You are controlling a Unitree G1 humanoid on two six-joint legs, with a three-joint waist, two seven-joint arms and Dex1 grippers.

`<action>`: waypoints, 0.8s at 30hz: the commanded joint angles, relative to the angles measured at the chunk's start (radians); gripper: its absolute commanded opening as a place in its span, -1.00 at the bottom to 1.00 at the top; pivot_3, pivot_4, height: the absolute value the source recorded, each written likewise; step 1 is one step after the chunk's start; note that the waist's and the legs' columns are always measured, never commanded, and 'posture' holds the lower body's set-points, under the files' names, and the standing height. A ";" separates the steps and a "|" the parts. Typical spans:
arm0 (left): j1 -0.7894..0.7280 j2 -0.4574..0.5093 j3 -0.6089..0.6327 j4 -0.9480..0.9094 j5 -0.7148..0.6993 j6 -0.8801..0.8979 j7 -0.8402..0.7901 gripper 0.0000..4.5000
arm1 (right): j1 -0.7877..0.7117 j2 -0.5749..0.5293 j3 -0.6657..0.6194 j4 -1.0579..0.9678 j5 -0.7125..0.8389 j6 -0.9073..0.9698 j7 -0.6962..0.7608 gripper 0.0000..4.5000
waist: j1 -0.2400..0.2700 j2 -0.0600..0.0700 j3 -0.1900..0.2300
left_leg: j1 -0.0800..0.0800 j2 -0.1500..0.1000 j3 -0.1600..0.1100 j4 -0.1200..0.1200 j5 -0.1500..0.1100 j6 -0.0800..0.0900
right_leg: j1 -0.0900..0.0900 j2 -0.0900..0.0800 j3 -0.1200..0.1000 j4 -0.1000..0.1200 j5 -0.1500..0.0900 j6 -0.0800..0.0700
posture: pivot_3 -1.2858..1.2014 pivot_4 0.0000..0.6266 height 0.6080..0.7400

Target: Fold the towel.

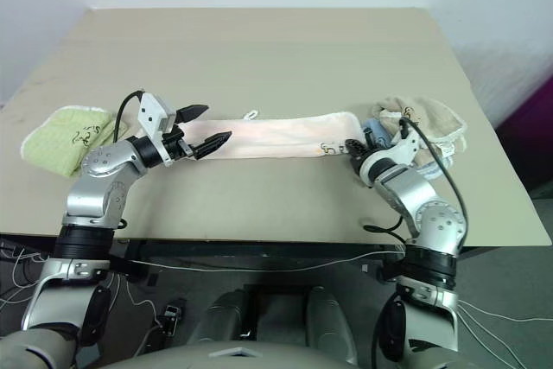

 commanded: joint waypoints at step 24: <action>-0.034 -0.039 -0.006 0.001 0.005 -0.029 0.018 1.00 | -0.366 -0.238 0.821 -0.081 -0.905 0.058 0.770 -0.99 | -0.006 0.000 0.000 | 0.000 0.001 0.000 -0.001 0.000 0.000 | -0.001 0.000 -0.001 -0.001 0.000 0.000 | 0.03 -0.52 1.00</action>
